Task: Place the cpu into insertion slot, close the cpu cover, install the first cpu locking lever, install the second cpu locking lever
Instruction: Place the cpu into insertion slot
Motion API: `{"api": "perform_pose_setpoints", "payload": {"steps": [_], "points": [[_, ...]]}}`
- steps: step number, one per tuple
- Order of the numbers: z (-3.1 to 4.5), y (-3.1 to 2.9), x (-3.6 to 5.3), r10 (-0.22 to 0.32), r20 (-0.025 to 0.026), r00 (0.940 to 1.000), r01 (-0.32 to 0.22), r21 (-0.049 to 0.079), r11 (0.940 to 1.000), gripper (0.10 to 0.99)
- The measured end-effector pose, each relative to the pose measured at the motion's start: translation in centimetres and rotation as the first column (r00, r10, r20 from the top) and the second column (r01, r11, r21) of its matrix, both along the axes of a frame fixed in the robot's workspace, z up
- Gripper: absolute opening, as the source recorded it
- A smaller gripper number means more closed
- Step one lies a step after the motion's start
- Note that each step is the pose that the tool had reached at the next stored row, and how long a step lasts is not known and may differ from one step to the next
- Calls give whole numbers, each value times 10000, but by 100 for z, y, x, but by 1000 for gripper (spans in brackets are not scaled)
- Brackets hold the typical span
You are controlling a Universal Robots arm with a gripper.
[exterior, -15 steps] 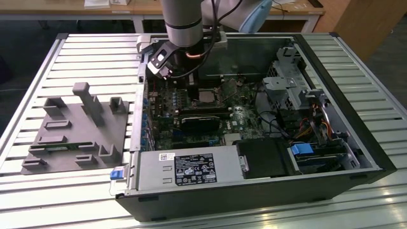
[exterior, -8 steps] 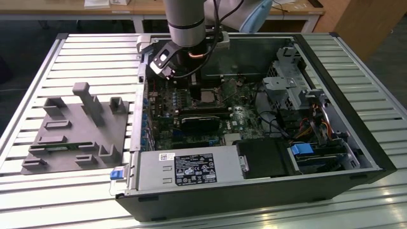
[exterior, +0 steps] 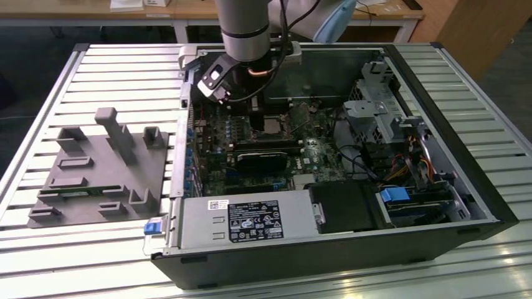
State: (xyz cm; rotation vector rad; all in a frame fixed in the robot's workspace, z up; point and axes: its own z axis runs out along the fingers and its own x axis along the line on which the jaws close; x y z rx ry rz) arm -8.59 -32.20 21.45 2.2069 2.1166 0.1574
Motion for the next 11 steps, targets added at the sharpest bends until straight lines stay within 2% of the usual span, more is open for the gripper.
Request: {"api": "perform_pose_setpoints", "payload": {"steps": [11], "points": [[-18,0,-21,340,1,9994,-340,60,9994,612]]}}
